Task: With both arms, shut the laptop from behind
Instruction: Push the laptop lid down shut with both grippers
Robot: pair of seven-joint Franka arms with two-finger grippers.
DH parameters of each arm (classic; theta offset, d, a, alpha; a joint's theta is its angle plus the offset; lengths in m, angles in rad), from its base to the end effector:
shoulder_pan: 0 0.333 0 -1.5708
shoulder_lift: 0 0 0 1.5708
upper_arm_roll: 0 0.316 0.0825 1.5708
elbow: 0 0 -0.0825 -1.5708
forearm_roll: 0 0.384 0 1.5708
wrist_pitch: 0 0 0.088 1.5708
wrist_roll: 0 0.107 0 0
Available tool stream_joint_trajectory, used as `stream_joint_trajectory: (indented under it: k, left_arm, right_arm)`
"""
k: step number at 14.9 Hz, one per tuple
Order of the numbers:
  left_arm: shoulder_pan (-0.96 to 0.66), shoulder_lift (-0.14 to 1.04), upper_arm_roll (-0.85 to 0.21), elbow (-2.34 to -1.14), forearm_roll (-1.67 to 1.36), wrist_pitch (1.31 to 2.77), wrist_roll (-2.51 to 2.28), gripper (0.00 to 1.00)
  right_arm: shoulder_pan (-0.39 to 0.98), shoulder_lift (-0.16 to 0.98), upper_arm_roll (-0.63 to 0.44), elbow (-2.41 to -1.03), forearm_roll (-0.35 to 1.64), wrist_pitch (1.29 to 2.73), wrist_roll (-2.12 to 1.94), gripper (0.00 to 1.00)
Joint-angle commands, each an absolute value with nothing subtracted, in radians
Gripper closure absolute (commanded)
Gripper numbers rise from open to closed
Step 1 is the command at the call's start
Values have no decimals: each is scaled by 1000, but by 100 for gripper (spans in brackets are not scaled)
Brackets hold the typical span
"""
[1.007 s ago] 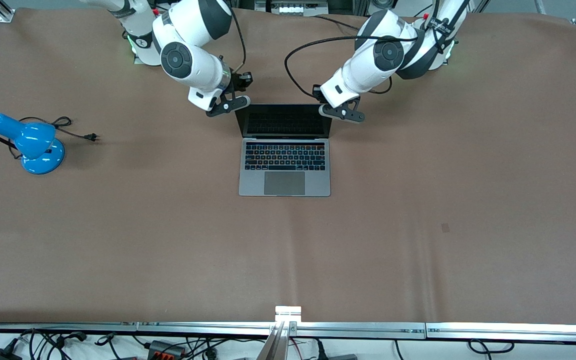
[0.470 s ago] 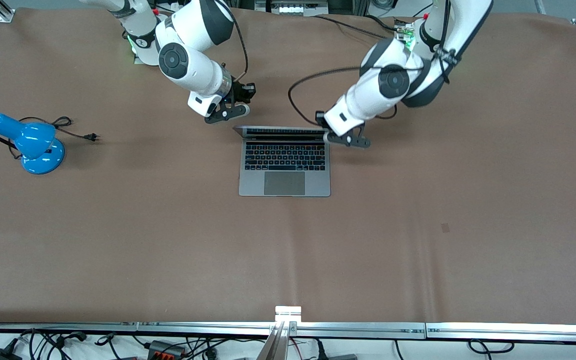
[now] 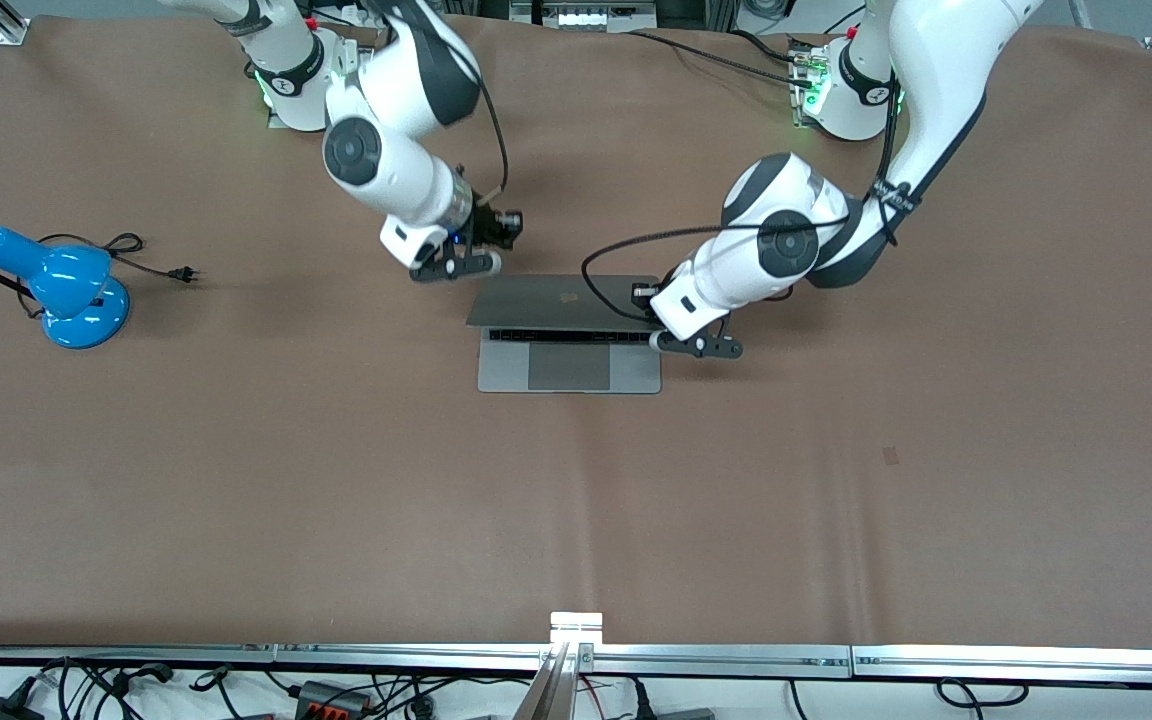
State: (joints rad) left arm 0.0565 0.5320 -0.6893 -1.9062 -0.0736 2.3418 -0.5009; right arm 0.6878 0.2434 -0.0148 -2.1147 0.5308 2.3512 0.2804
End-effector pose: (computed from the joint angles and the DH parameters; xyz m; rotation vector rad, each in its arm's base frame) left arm 0.5226 -0.3517 0.2786 2.7996 -0.0103 -0.2727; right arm 0.4446 0.3637 0.2997 -2.8048 -0.0196 0.2487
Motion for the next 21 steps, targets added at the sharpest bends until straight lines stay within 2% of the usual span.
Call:
stream_joint_trajectory:
  k: [1, 6, 11, 17, 21]
  left_arm:
    - [46, 590, -681, -1850, -20, 2336, -526, 100]
    - [22, 640, -654, -1806, 11, 2335, -526, 100]
    - [-155, 686, -490, -1747, 11, 2342, -526, 100]
    - [-239, 764, -407, -1718, 81, 2410, -526, 100]
    - [-235, 759, -407, -1717, 89, 2404, -526, 100]
  right_arm:
    - [664, 392, -41, -1965, 528, 2362, 291, 100]
    - [664, 532, -91, -1839, 430, 2364, 293, 100]
    - [675, 640, -91, -1783, 428, 2362, 293, 100]
    - [670, 667, -92, -1773, 368, 2372, 293, 100]
    - [686, 603, -152, -1756, 351, 2303, 287, 100]
